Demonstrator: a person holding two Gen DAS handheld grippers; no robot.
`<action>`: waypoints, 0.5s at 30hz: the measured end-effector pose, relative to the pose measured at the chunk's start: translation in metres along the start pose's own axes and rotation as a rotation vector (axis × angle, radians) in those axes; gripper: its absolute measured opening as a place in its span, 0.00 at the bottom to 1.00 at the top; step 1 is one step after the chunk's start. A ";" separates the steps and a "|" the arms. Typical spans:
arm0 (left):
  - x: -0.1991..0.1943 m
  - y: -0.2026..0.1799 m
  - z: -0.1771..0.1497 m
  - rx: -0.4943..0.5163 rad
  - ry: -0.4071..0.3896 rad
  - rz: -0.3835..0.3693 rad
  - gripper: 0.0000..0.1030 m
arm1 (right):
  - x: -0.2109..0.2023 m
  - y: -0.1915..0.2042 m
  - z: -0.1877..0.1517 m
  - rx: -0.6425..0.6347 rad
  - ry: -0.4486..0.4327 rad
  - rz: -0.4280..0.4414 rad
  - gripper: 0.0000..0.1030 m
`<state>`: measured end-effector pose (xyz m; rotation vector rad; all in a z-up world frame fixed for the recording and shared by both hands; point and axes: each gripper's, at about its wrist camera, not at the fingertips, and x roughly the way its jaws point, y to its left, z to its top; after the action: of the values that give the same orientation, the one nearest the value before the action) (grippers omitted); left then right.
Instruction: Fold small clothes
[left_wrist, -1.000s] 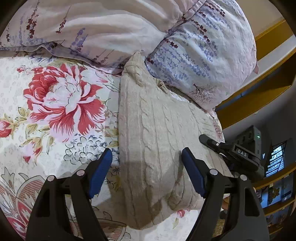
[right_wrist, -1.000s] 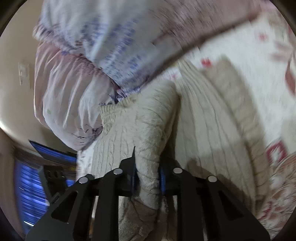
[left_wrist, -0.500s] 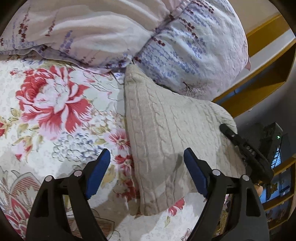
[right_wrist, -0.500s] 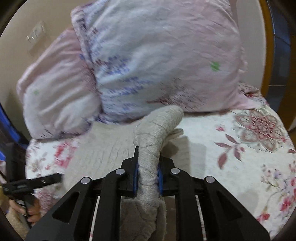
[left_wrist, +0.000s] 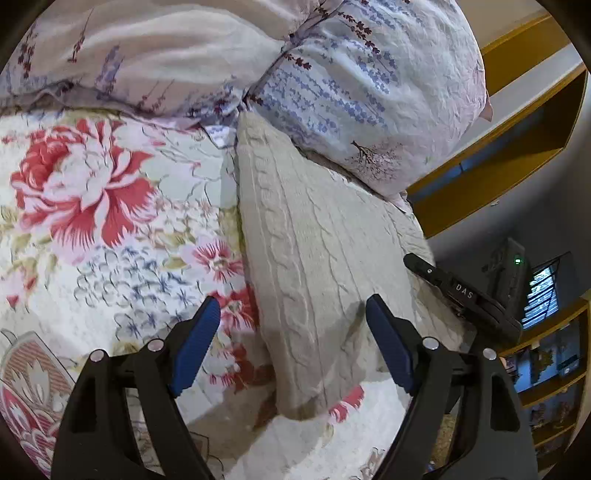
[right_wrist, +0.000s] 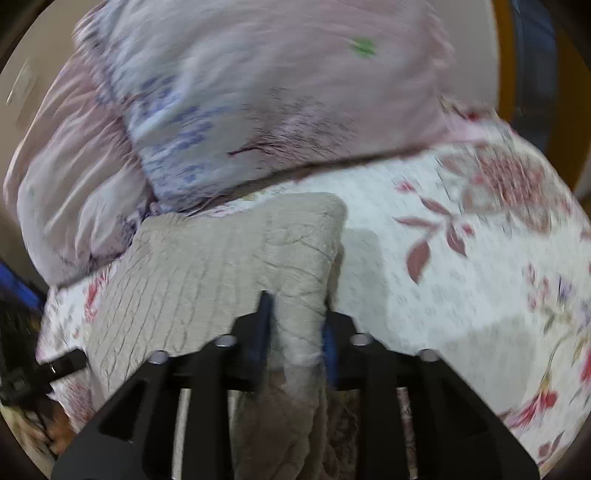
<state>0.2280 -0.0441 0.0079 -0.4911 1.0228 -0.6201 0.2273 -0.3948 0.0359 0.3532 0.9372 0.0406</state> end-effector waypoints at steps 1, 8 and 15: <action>-0.001 0.001 -0.001 -0.005 0.001 -0.008 0.78 | -0.008 -0.006 0.000 0.025 -0.020 0.007 0.38; -0.009 0.000 -0.008 -0.026 -0.002 -0.042 0.78 | -0.053 -0.023 -0.015 0.065 -0.029 0.134 0.44; -0.007 -0.004 -0.020 -0.014 0.024 -0.022 0.71 | -0.056 -0.028 -0.041 0.076 0.033 0.199 0.43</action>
<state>0.2061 -0.0437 0.0060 -0.5087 1.0461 -0.6407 0.1579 -0.4203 0.0484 0.5168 0.9355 0.1941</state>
